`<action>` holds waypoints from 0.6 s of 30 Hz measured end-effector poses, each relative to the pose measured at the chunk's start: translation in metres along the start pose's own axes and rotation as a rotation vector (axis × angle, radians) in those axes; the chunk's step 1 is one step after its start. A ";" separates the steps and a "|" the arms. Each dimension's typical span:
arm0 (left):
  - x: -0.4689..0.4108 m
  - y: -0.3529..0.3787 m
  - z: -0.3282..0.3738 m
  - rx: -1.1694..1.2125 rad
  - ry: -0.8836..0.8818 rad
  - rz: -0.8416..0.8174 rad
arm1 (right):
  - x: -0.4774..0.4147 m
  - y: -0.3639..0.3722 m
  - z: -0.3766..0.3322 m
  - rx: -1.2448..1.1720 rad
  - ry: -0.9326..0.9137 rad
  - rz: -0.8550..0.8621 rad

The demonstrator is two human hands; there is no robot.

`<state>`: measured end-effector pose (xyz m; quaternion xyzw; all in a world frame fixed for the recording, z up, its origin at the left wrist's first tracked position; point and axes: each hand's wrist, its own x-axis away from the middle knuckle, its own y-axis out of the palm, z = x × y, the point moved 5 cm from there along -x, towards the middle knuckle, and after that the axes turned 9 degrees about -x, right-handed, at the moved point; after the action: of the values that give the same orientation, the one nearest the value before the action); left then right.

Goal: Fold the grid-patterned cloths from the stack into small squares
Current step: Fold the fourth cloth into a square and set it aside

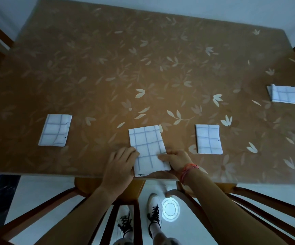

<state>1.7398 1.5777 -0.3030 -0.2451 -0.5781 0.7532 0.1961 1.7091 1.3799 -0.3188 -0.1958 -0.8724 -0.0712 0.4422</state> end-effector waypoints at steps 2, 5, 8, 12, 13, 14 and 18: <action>0.004 0.001 -0.001 -0.020 0.008 0.005 | -0.001 -0.002 0.006 0.017 -0.002 -0.016; 0.007 0.003 -0.003 -0.011 -0.001 0.002 | -0.001 -0.004 0.007 0.110 -0.064 -0.025; 0.008 0.004 -0.004 0.010 -0.021 0.015 | -0.001 -0.008 0.000 0.204 -0.183 0.000; 0.008 0.005 -0.008 0.078 -0.081 0.000 | 0.003 -0.008 -0.005 0.169 -0.201 -0.089; 0.007 0.006 -0.009 0.100 -0.100 -0.006 | 0.005 -0.007 -0.006 0.162 -0.171 -0.128; 0.006 0.006 -0.010 0.124 -0.122 -0.011 | 0.006 -0.006 -0.008 0.180 -0.152 -0.163; 0.000 0.007 -0.017 0.227 -0.233 -0.028 | 0.008 -0.008 -0.012 0.334 -0.184 -0.262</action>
<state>1.7498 1.5897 -0.3131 -0.1244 -0.5114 0.8342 0.1645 1.7103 1.3711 -0.3045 -0.0104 -0.9267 0.0357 0.3740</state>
